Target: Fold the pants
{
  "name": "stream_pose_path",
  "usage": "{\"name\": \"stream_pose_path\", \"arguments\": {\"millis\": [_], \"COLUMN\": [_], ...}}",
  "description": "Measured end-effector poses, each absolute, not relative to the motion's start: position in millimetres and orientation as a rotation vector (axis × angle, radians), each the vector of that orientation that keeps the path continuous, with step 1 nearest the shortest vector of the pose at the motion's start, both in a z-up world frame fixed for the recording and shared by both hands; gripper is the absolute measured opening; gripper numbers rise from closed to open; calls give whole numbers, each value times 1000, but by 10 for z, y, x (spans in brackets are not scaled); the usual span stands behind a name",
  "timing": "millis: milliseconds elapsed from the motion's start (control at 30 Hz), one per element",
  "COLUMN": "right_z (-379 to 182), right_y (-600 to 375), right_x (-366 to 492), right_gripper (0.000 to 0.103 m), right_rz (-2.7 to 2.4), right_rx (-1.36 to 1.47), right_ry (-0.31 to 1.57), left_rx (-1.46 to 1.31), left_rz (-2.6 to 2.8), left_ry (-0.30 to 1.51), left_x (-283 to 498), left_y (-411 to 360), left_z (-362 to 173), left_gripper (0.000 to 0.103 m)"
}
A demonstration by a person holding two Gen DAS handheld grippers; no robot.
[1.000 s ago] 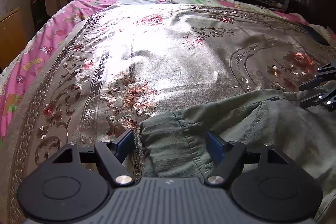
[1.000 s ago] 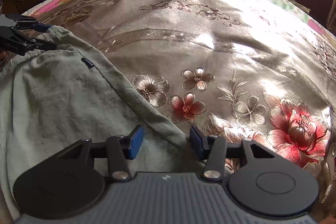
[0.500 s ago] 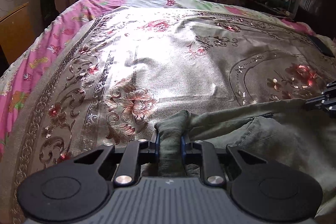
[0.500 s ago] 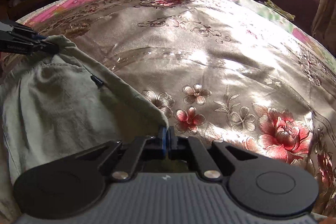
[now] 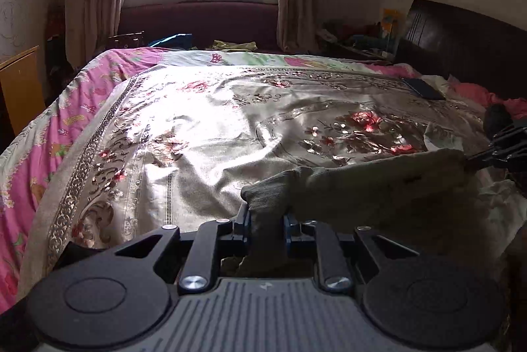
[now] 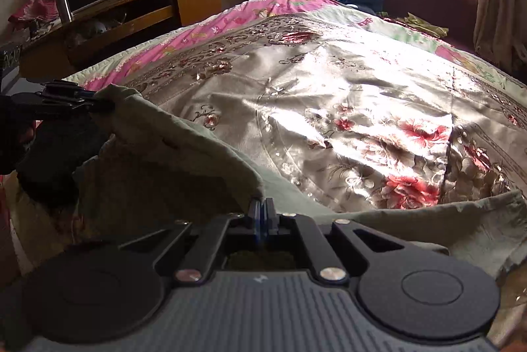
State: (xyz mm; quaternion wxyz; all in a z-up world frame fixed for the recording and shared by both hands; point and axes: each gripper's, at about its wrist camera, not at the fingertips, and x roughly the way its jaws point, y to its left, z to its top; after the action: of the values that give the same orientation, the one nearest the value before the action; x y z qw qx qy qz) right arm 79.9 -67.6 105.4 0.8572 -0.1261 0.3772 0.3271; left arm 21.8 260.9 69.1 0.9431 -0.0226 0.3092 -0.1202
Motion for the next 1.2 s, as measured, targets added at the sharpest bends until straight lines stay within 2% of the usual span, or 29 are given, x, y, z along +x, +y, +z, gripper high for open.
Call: {"name": "stream_pose_path", "arguments": {"millis": [133, 233, 333, 400, 533, 567, 633, 700, 767, 833, 900, 967, 1133, 1200], "right_z": [547, 296, 224, 252, 378, 395, 393, 355, 282, 242, 323, 566, 1382, 1410], "right_y": [-758, -687, -576, -546, -514, -463, -309, -141, 25, 117, 124, 69, -79, -37], "right_x": [609, 542, 448, 357, 341, 340, 328, 317, 350, 414, 496, 590, 518, 402], "right_gripper": [2, 2, 5, 10, 10, 12, 28, 35, 30, 1, 0, 0, 0, 0], "right_rz": [664, 647, 669, 667, 707, 723, 765, 813, 843, 830, 802, 756, 700, 723], "right_rx": [-155, -191, -296, -335, -317, -335, -398, -474, -527, -535, -501, -468, -381, -387], "right_ry": [930, 963, 977, 955, 923, 907, 883, 852, 839, 866, 874, 819, 574, 554], "left_rx": [-60, -88, -51, 3, 28, 38, 96, 178, 236, 270, 290, 312, 293, 284], "left_rz": [-202, -168, -163, -165, -163, -165, -169, -175, -188, -195, -203, -205, -178, -166], "left_ry": [728, 736, 741, 751, 747, 743, 745, 748, 736, 719, 700, 654, 461, 419], "left_x": [-175, -319, -386, -417, -489, -505, -512, -504, -492, -447, -326, -181, -16, -79], "left_y": [2534, 2553, 2510, 2473, 2487, 2480, 2426, 2353, 2295, 2275, 2275, 2299, 2450, 2495], "left_z": [378, 256, 254, 262, 275, 275, 244, 197, 185, 220, 313, 467, 952, 965], "left_gripper": [33, 35, 37, 46, 52, 53, 55, 57, 57, 54, 41, 38, 38, 38]}}
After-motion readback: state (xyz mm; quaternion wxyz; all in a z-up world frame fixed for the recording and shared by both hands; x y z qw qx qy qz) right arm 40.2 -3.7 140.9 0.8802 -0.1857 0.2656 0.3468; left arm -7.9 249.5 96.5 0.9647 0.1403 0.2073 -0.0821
